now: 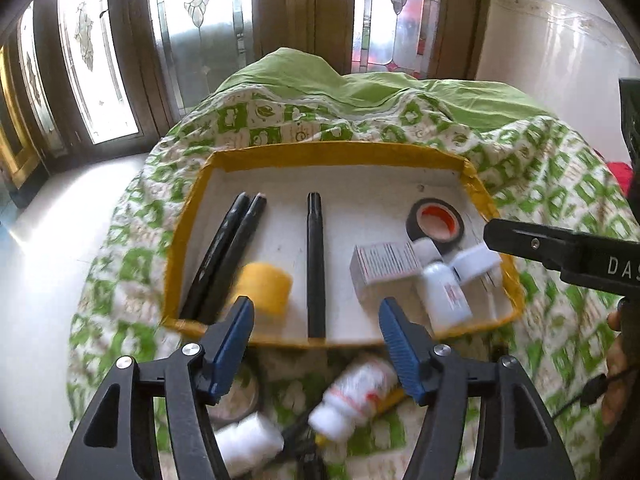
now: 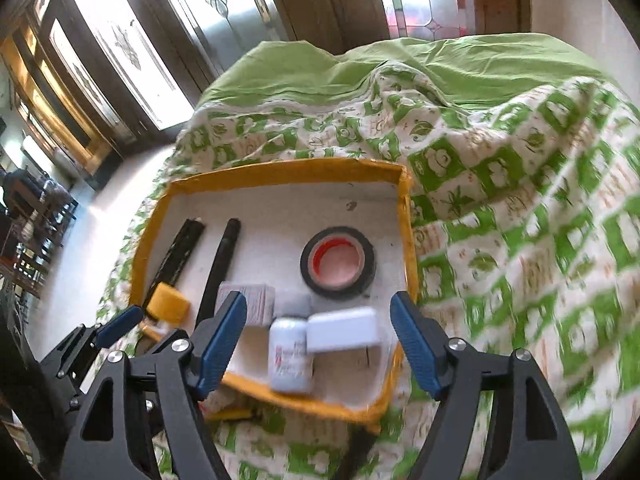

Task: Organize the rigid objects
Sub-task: 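Open the left tool to drop the marker while the right tool releases the tape roll, then withdraw both tools from the tray toward the loose items, then grasp the red-labelled white bottle with the left tool while the right tool grasps a black marker, then lift the bottle with the left tool while the right tool lifts the marker toward the tray, then lower the bottle into the tray with the left tool while the right tool lowers the marker, then open both tools to release the bottle and marker in the tray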

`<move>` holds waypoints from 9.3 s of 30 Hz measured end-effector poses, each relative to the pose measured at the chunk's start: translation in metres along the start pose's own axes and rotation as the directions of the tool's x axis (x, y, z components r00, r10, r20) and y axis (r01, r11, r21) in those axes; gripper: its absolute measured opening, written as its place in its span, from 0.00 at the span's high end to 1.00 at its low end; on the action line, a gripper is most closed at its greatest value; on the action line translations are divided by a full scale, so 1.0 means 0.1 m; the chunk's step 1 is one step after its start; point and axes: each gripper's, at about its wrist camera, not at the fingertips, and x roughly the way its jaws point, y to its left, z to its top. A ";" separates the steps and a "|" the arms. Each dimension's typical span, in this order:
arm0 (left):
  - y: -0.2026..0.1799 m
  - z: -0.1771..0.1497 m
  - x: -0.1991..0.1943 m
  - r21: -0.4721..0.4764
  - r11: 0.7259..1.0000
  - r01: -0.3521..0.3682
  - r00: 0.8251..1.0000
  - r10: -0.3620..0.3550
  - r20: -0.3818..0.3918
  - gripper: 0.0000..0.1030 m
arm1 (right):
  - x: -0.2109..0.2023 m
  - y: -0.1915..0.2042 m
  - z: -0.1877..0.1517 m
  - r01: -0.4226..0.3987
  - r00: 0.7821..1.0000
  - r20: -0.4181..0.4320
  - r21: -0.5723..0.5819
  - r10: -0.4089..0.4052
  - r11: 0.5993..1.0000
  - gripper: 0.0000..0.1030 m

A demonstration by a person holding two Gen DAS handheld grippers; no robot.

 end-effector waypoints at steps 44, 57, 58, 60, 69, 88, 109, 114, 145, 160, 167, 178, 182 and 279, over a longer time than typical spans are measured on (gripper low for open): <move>0.35 -0.95 -0.25 -0.224 0.972 0.073 0.992 -0.094 -0.082 0.31 | 0.34 -0.04 -1.15 0.121 0.951 -0.288 0.017 -0.111 0.993 0.47; 0.02 -0.53 0.08 -0.059 0.992 0.112 0.983 -0.119 -0.143 0.31 | 0.29 0.30 -1.23 -0.021 0.947 -0.322 -0.060 0.001 0.998 0.86; -0.03 -0.50 0.12 -0.036 0.994 0.107 0.983 -0.111 -0.145 0.31 | 0.29 0.29 -1.24 -0.024 0.946 -0.325 -0.054 0.006 0.998 0.86; -0.11 -0.43 0.21 0.010 0.994 0.105 0.982 -0.102 -0.157 0.31 | 0.33 0.27 -1.23 -0.033 0.943 -0.331 -0.038 0.019 0.999 0.86; -0.13 -0.46 0.25 0.017 0.989 0.150 0.975 -0.145 -0.171 0.63 | 0.38 0.29 -1.31 -0.034 0.930 -0.368 -0.040 0.017 0.999 0.86; 0.04 -0.90 0.09 -0.157 0.967 0.202 0.957 -0.229 -0.180 0.64 | 0.40 0.29 -1.30 -0.085 0.926 -0.369 -0.018 0.072 0.996 0.86; 0.13 -0.89 0.07 -0.205 0.954 0.218 0.960 -0.248 -0.133 0.64 | 0.23 0.26 -1.23 -0.126 0.943 -0.312 -0.008 0.117 0.992 0.86; 0.14 -0.90 0.07 -0.207 0.954 0.217 0.960 -0.248 -0.134 0.64 | 0.22 0.25 -1.23 -0.128 0.942 -0.315 -0.011 0.118 0.992 0.86; 0.19 -0.87 0.03 -0.236 0.942 0.237 0.958 -0.267 -0.102 0.64 | 0.11 0.35 -1.24 -0.128 0.953 -0.282 -0.059 0.107 0.990 0.85; 0.24 -0.84 -0.05 -0.249 0.937 0.246 0.959 -0.273 -0.077 0.64 | 0.03 0.32 -1.20 -0.138 0.960 -0.252 -0.063 0.118 0.988 0.85; 0.24 -0.71 -0.15 -0.241 0.936 0.256 0.960 -0.275 -0.049 0.64 | -0.07 0.33 -1.14 -0.159 0.963 -0.229 -0.056 0.142 0.986 0.85; 0.25 -0.49 -0.36 -0.201 0.950 0.238 0.970 -0.244 -0.007 0.64 | -0.23 0.26 -0.97 -0.144 0.974 -0.185 -0.041 0.134 0.989 0.85; 0.29 -0.41 -0.39 -0.195 0.954 0.226 0.973 -0.230 0.003 0.64 | -0.31 0.27 -0.82 -0.144 0.978 -0.157 -0.051 0.134 0.988 0.85; 0.81 0.20 0.17 -0.123 0.988 0.094 0.994 -0.099 -0.035 0.32 | 0.45 0.42 0.16 -0.221 0.972 -0.063 0.093 0.227 0.971 0.43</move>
